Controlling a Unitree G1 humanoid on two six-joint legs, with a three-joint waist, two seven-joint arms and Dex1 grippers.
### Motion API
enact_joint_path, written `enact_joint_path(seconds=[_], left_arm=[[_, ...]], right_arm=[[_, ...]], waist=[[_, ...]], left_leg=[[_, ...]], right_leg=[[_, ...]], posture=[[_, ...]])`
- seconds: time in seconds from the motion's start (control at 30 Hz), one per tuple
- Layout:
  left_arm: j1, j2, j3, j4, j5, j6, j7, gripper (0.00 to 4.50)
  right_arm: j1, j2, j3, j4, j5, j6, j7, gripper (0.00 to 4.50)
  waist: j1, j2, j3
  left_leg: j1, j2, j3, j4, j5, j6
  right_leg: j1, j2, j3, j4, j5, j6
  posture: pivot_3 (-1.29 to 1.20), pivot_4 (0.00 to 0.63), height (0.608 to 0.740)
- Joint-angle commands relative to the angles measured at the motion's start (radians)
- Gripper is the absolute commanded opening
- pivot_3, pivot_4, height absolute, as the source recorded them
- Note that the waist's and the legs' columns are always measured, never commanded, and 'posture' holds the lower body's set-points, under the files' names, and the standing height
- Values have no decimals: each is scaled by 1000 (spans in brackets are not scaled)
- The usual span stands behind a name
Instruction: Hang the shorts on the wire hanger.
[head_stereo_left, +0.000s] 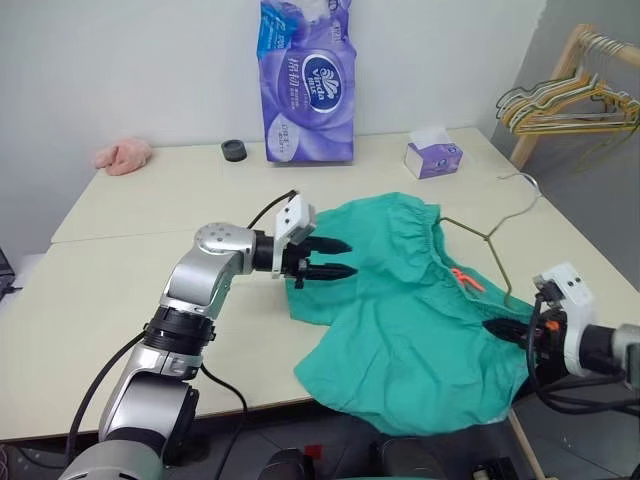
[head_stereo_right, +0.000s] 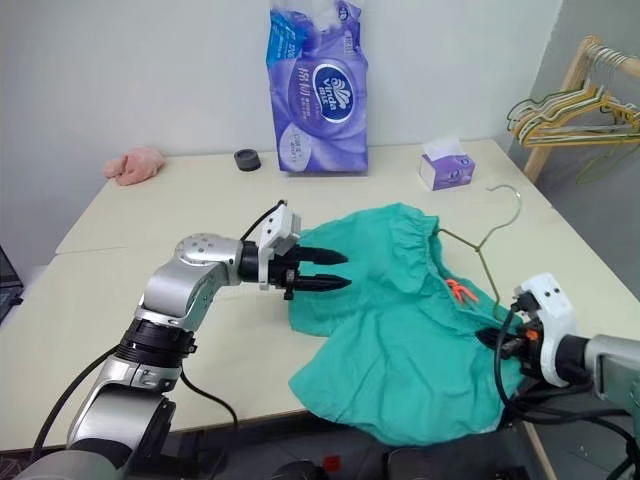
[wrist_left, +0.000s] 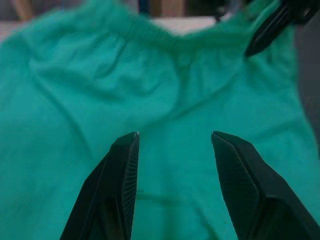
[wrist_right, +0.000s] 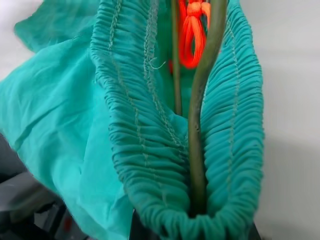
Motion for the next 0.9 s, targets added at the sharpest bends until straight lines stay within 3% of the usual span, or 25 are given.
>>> enact_joint_path(seconds=[0.03,0.3,0.4,0.47,0.57,0.73,0.9], left_arm=[[-38,-25,-1,-53,-40,4,4,2413],[-155,-105,-48,-37,18,-91,41,2413],[-193,-161,-67,-37,21,-127,64,2945],[-211,-192,-79,-42,27,-140,80,3559],[-233,-223,-91,-35,40,-164,102,4473],[-302,-343,-116,-4,38,-185,150,4490],[-323,-408,-114,20,61,-202,221,4490]], right_arm=[[25,15,-106,-71,71,8,-75,0],[115,26,-382,-54,227,8,-287,0],[84,-39,-484,63,341,8,-402,0],[64,-100,-535,154,432,8,-493,0],[41,-179,-565,266,554,8,-633,0],[-99,-403,-538,555,620,8,-828,0],[-180,-505,-489,691,651,8,-923,0]], waist=[[-13,2,1],[-53,4,24],[-73,5,33],[-89,5,45],[-110,4,56],[-138,9,86],[-151,5,98]], left_leg=[[0,0,1,0,0,0],[0,0,3,0,-1,1],[1,-1,7,-1,-3,5],[2,-2,12,0,-4,7],[0,-2,14,-1,-5,9],[-4,-1,18,-1,-6,12],[-4,-1,26,-2,-9,17]], right_leg=[[0,0,1,0,0,1],[1,5,3,-2,-4,7],[2,6,7,-3,-5,8],[3,5,10,-4,-5,8],[3,5,12,-7,-6,10],[3,7,13,-14,-5,12],[3,7,22,-19,-4,16]], posture=[[-364,109,740],[-422,140,740],[-439,154,740],[-447,166,740],[-447,173,740],[-445,208,740],[-441,226,740]])
